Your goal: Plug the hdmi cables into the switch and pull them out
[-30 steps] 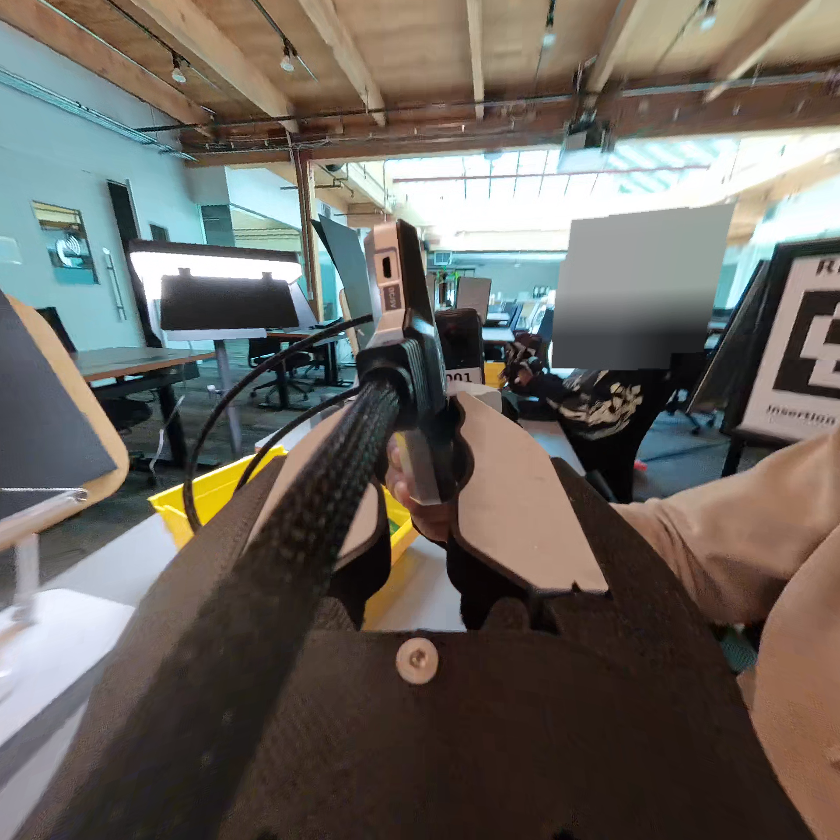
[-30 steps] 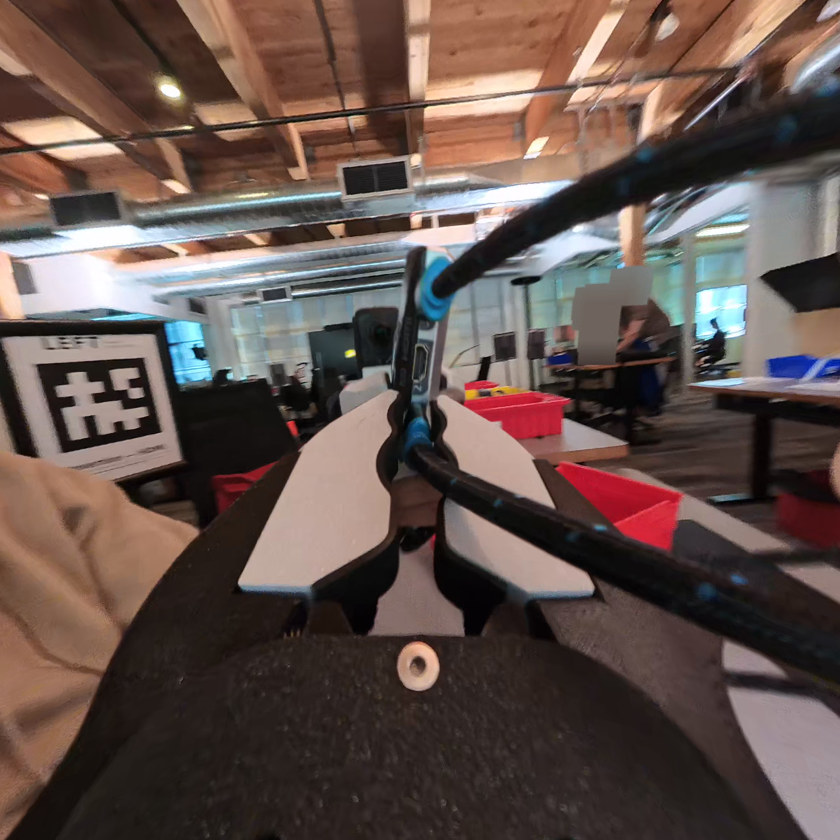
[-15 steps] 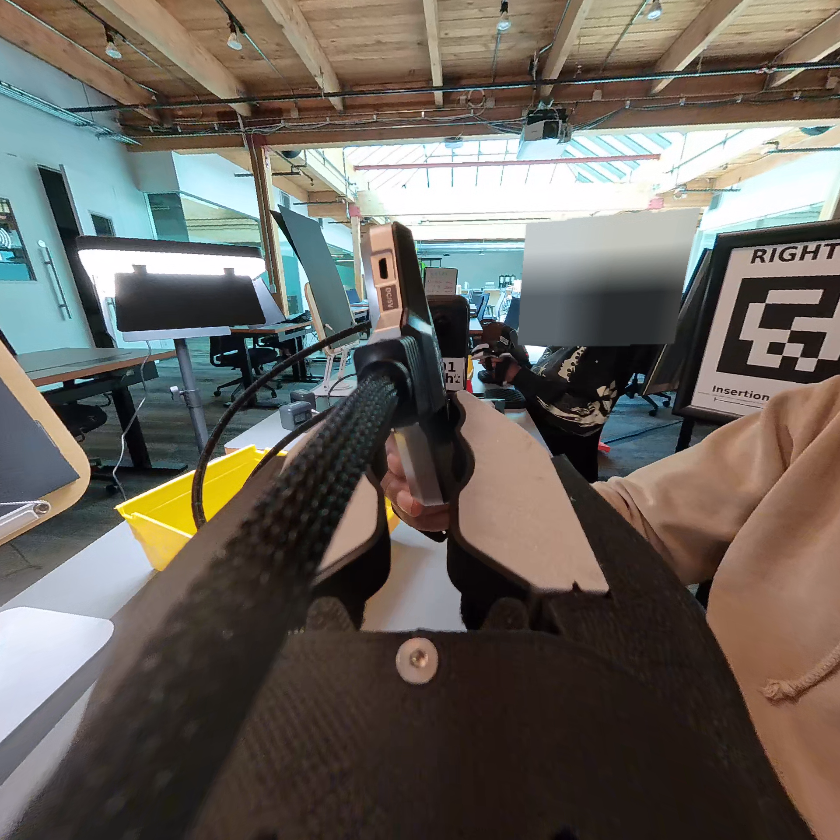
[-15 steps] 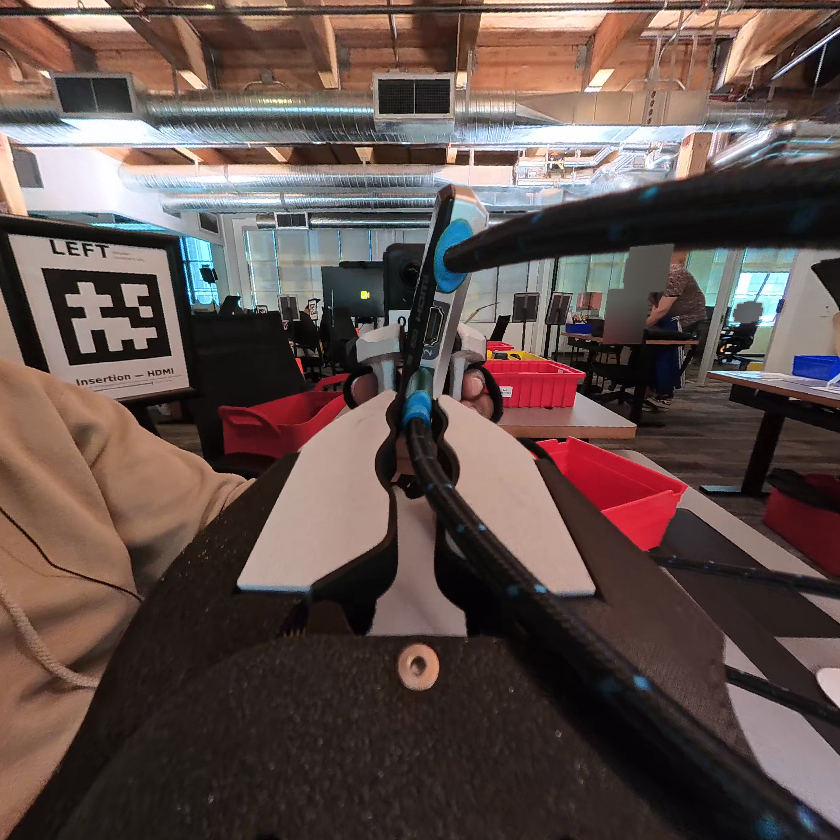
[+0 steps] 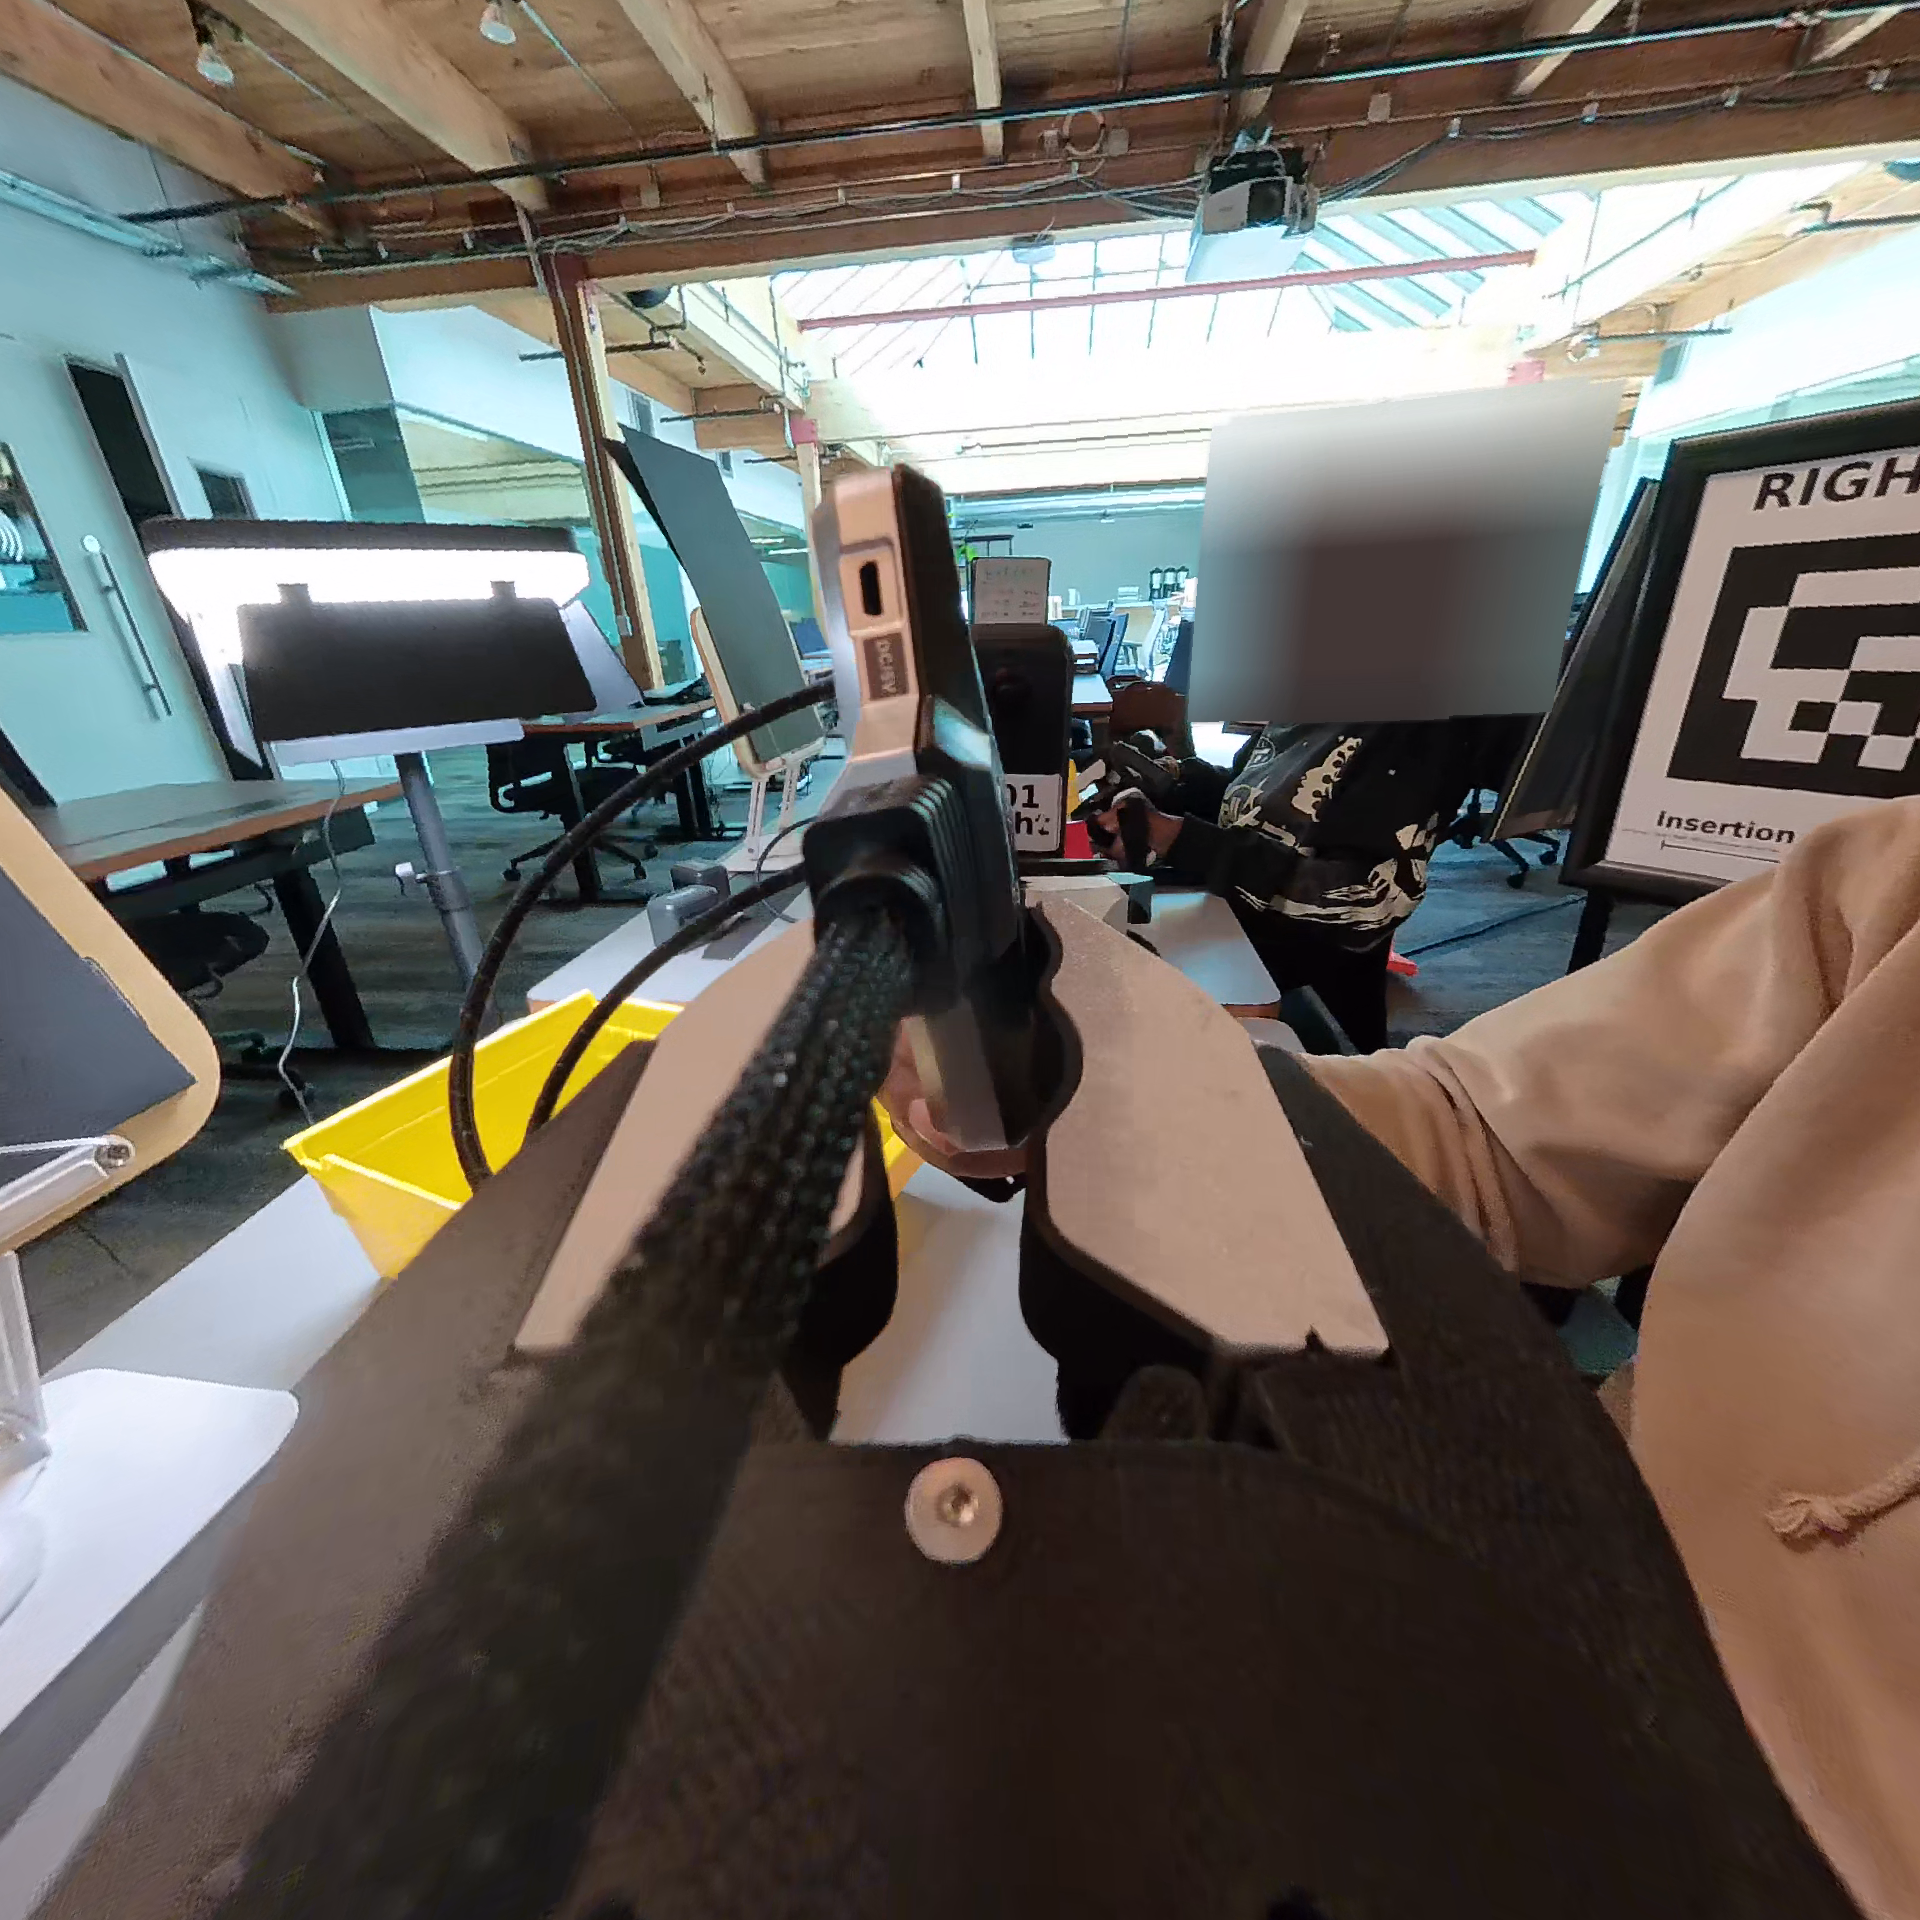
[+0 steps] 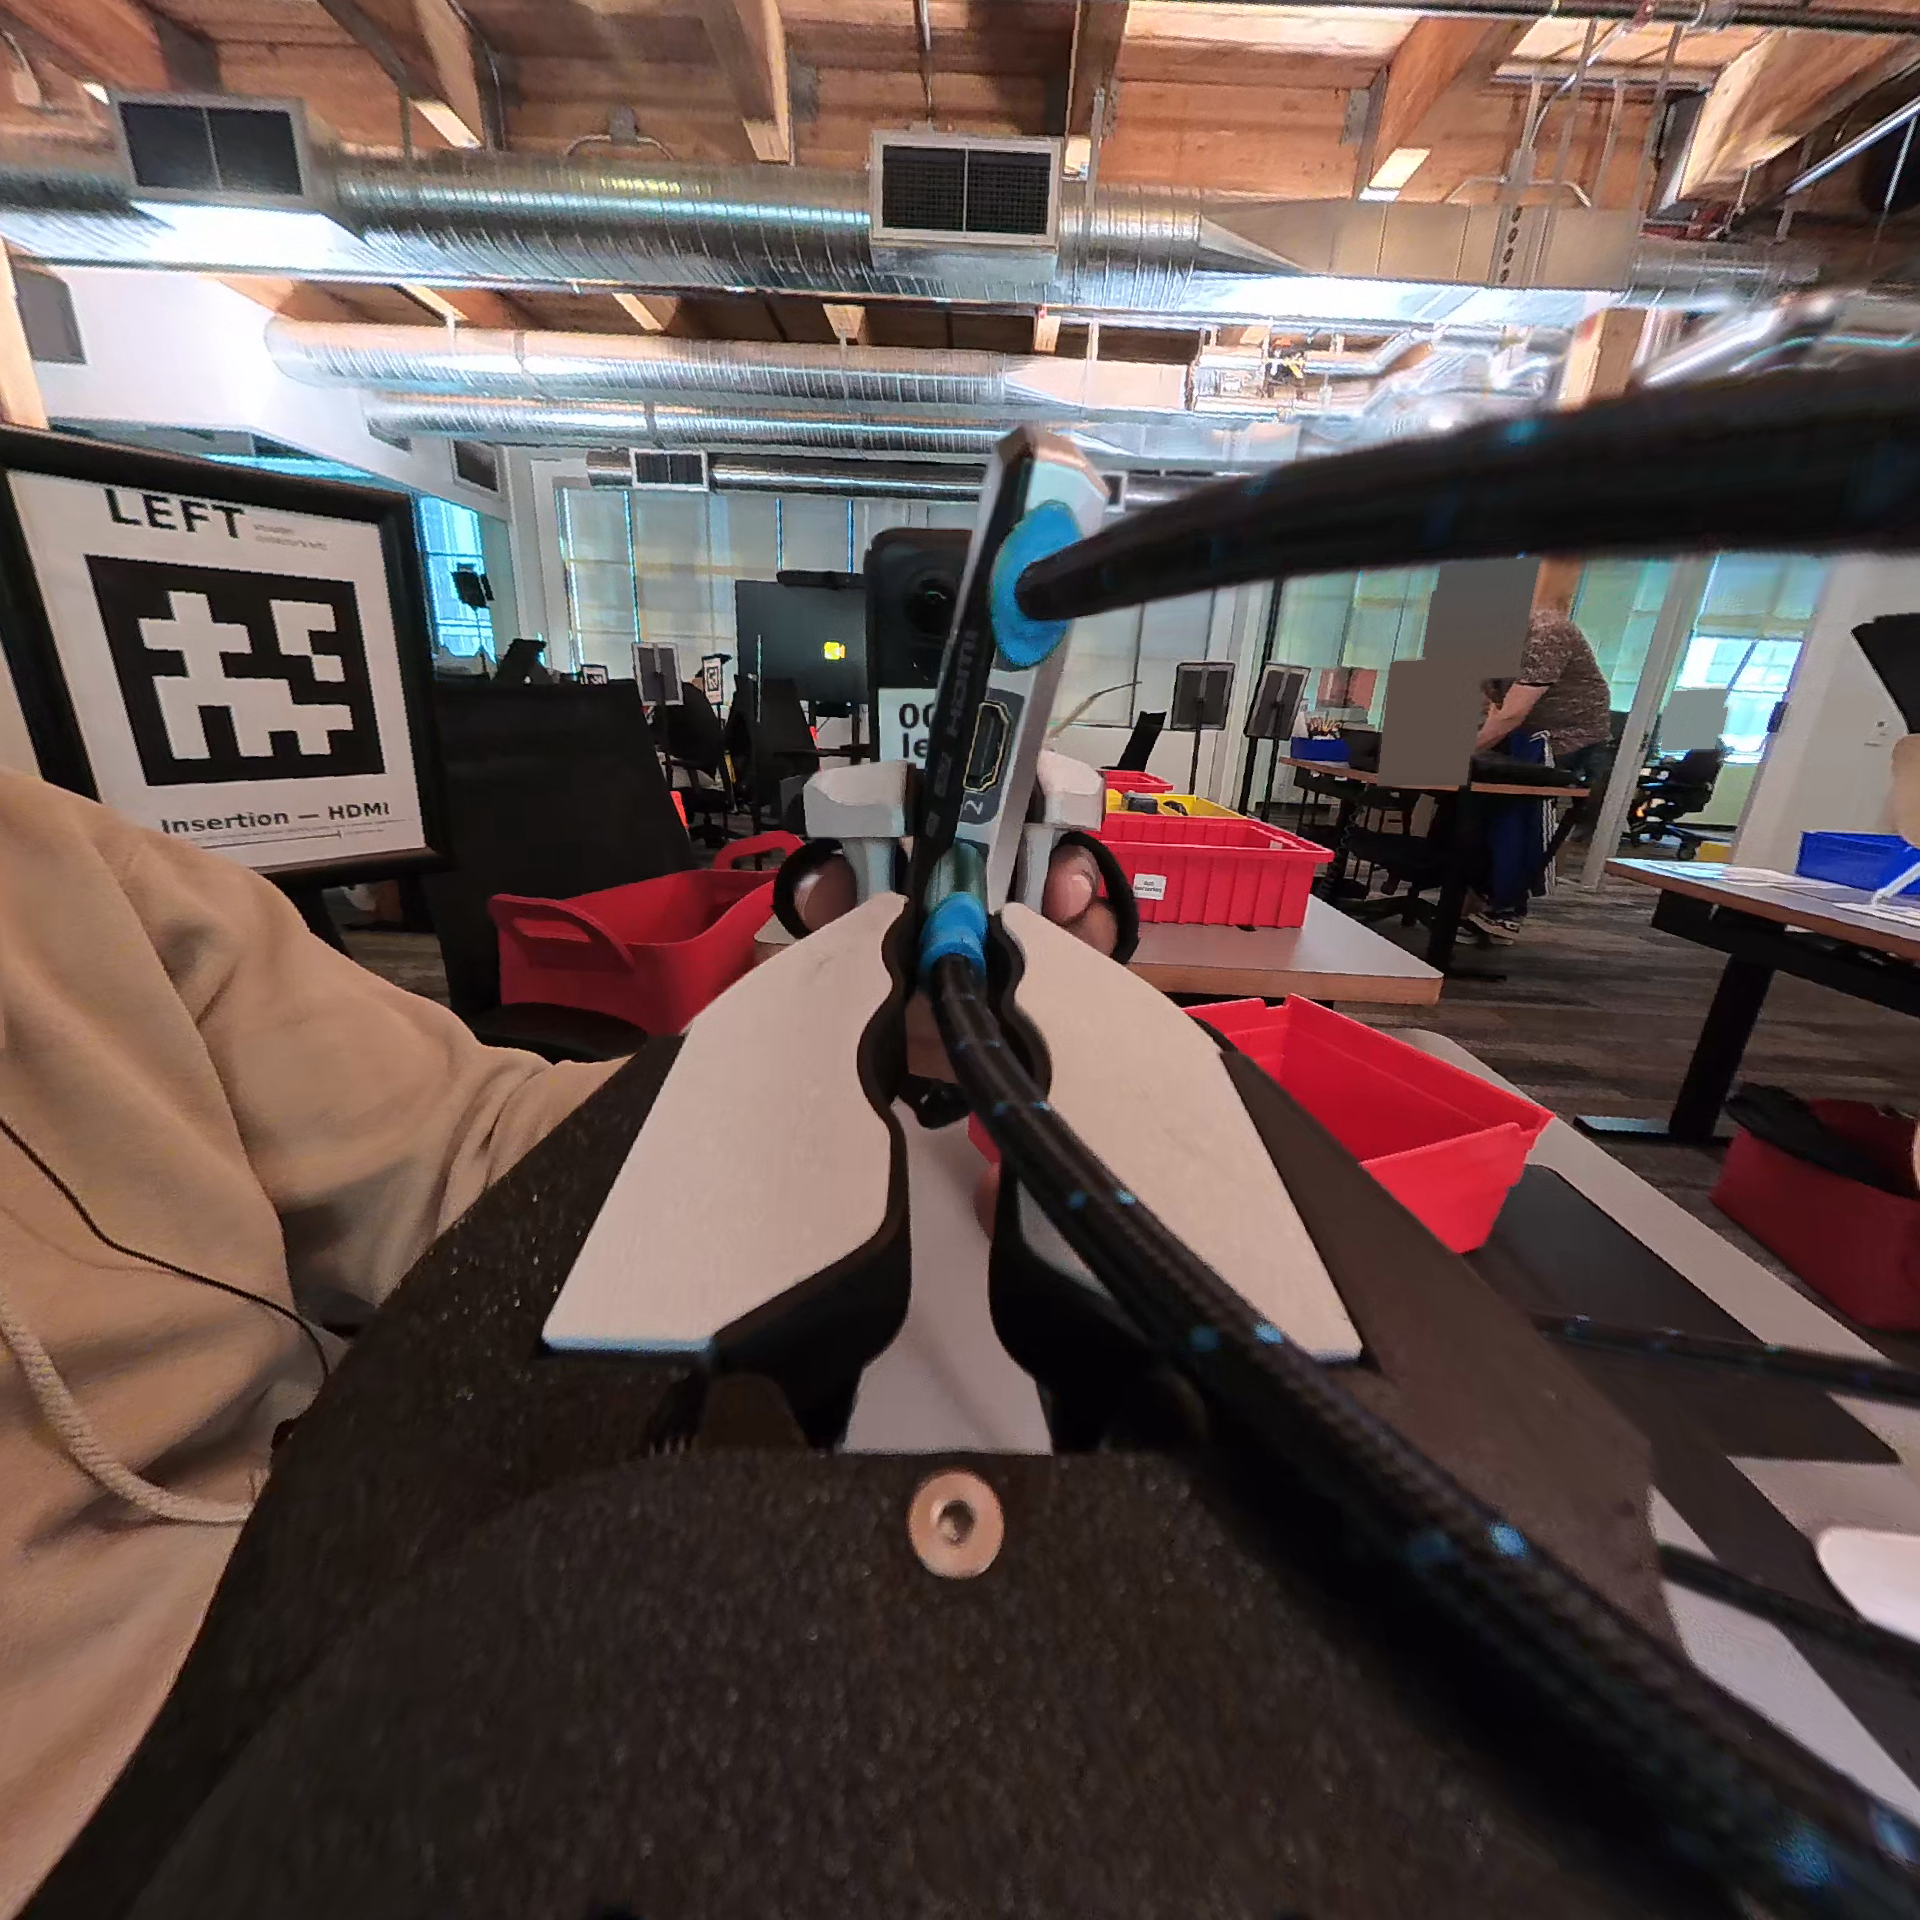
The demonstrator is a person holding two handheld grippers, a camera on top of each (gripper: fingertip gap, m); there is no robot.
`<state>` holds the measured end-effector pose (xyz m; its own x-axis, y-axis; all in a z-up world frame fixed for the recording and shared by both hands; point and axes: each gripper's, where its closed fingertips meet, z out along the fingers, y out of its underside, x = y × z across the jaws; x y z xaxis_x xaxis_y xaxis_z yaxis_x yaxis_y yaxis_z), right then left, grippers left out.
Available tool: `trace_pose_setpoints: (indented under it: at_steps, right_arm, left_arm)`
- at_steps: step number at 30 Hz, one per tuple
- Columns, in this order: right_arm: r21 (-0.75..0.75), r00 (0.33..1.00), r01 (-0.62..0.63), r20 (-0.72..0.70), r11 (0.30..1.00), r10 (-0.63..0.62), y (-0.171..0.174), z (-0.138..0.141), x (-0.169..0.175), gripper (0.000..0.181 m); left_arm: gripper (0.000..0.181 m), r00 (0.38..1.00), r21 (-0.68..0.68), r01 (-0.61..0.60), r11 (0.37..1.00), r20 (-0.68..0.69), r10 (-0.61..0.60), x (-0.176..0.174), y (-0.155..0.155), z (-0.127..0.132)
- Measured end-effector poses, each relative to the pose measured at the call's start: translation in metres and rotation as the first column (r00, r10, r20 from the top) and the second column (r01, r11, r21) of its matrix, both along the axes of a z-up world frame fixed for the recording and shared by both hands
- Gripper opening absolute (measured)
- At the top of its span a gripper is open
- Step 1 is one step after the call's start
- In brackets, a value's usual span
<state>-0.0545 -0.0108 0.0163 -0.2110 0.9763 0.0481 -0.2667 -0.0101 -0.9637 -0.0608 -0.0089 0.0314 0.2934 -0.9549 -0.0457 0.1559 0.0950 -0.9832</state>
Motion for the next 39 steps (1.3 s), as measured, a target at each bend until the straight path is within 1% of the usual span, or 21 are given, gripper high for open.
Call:
trace_pose_setpoints:
  at_steps: [4, 11, 14, 16, 20, 25, 29, 30, 31, 32, 33, 34, 35, 36, 37, 39]
  right_arm:
    - [0.012, 0.999, -0.027, -0.028, 1.000, 0.028, -0.002, 0.005, 0.005, 0.011]
    - [0.135, 1.000, 0.003, 0.003, 0.991, -0.003, 0.001, 0.004, 0.021, 0.011]
    - [0.124, 1.000, -0.011, -0.009, 0.992, 0.012, 0.006, 0.002, 0.027, 0.011]
    - [0.122, 1.000, -0.019, -0.022, 0.992, 0.022, 0.007, 0.003, 0.029, 0.011]
    - [0.121, 0.997, -0.053, -0.043, 0.991, 0.058, 0.006, 0.004, 0.034, 0.011]
    - [0.125, 0.995, -0.061, -0.073, 0.990, 0.071, 0.005, 0.008, 0.039, 0.011]
    - [0.135, 0.993, -0.066, -0.090, 0.989, 0.078, -0.001, 0.014, 0.041, 0.011]
    - [0.130, 0.991, -0.066, -0.106, 0.989, 0.080, 0.000, 0.016, 0.043, 0.012]
    - [0.070, 0.959, -0.114, -0.253, 0.991, 0.128, 0.005, 0.034, 0.069, 0.012]
    - [0.008, 0.916, -0.144, -0.376, 0.990, 0.136, 0.020, 0.052, 0.107, 0.011]
    - [0.040, 0.926, -0.043, -0.373, 0.998, 0.054, 0.028, 0.053, 0.127, 0.011]
    - [0.103, 0.961, 0.054, -0.275, 0.993, -0.024, 0.027, 0.046, 0.123, 0.011]
    - [0.136, 0.977, 0.076, -0.207, 0.988, -0.047, 0.022, 0.042, 0.114, 0.011]
    - [0.158, 0.980, 0.104, -0.186, 0.982, -0.074, 0.020, 0.043, 0.105, 0.012]
    - [0.153, 0.980, 0.121, -0.175, 0.981, -0.094, 0.022, 0.045, 0.098, 0.012]
    - [0.132, 0.988, 0.142, -0.083, 0.981, -0.132, 0.030, 0.039, 0.087, 0.011]
  left_arm:
    - [0.022, 1.000, 0.068, 0.008, 0.998, 0.005, -0.008, 0.005, -0.004, 0.003]
    - [0.022, 0.999, 0.101, -0.035, 0.994, -0.001, 0.035, 0.021, -0.001, 0.001]
    - [0.021, 0.998, 0.096, -0.061, 0.993, 0.024, 0.059, 0.026, 0.004, 0.001]
    - [0.020, 0.998, 0.095, -0.058, 0.994, 0.040, 0.054, 0.028, 0.004, 0.001]
    - [0.021, 0.997, 0.120, -0.071, 0.990, 0.037, 0.067, 0.033, 0.002, 0.001]
    - [0.021, 0.995, 0.138, -0.083, 0.987, 0.062, 0.075, 0.037, 0.001, 0.004]
    - [0.023, 0.996, 0.154, -0.076, 0.985, 0.068, 0.066, 0.038, -0.004, 0.009]
    - [0.021, 0.990, 0.160, -0.085, 0.983, 0.125, 0.066, 0.030, -0.006, 0.016]
    - [0.022, 0.970, 0.137, -0.092, 0.986, 0.237, 0.057, 0.005, -0.006, 0.032]
    - [0.022, 0.941, 0.121, -0.101, 0.987, 0.335, 0.056, -0.029, -0.007, 0.049]
    - [0.023, 0.934, 0.150, -0.145, 0.978, 0.346, 0.085, -0.052, -0.010, 0.056]
    - [0.024, 0.956, 0.175, -0.174, 0.969, 0.268, 0.124, -0.054, -0.011, 0.052]
    - [0.024, 0.971, 0.187, -0.190, 0.964, 0.183, 0.156, -0.045, -0.011, 0.046]
    - [0.025, 0.974, 0.198, -0.200, 0.960, 0.145, 0.173, -0.033, -0.011, 0.043]
    - [0.024, 0.976, 0.187, -0.197, 0.962, 0.131, 0.174, -0.024, -0.009, 0.042]
    - [0.024, 0.983, 0.125, -0.168, 0.978, 0.092, 0.157, -0.014, -0.003, 0.034]
